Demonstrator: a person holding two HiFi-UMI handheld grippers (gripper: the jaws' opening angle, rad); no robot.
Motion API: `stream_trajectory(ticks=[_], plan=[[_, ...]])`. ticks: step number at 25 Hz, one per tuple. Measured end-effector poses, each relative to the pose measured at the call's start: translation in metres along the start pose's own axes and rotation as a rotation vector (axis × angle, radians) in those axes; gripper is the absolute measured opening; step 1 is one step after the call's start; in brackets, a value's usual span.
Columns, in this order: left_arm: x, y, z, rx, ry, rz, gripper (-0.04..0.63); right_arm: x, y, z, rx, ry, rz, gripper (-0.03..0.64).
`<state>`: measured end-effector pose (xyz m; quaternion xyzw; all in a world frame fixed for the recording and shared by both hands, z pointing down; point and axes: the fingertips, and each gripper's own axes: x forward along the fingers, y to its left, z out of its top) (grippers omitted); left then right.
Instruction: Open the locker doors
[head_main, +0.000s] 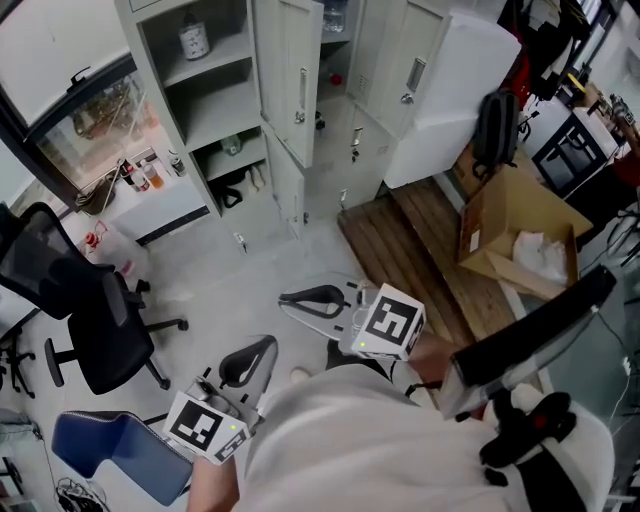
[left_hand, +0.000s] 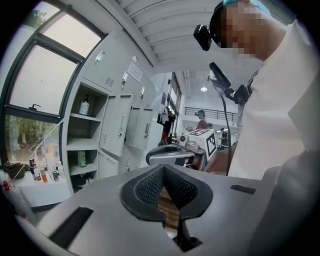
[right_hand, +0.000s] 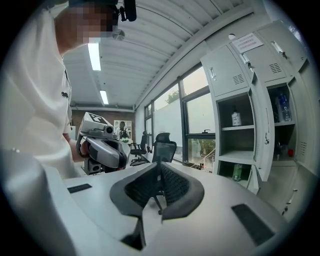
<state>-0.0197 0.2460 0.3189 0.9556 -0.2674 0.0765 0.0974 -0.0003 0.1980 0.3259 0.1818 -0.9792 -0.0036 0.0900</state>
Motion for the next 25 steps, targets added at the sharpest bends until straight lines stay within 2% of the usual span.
stream_trajectory(ticks=[16, 21, 25], plan=[[0.026, -0.011, -0.009, -0.016, 0.03, -0.059, 0.011, -0.026, -0.009, -0.013, 0.01, 0.021, -0.052, 0.026], [0.047, -0.009, -0.011, -0.023, 0.046, -0.088, 0.011, -0.04, -0.027, -0.028, 0.039, 0.036, -0.086, 0.025], [0.068, -0.012, -0.019, -0.058, 0.077, -0.118, 0.011, -0.054, -0.044, -0.038, 0.047, 0.056, -0.111, 0.025]])
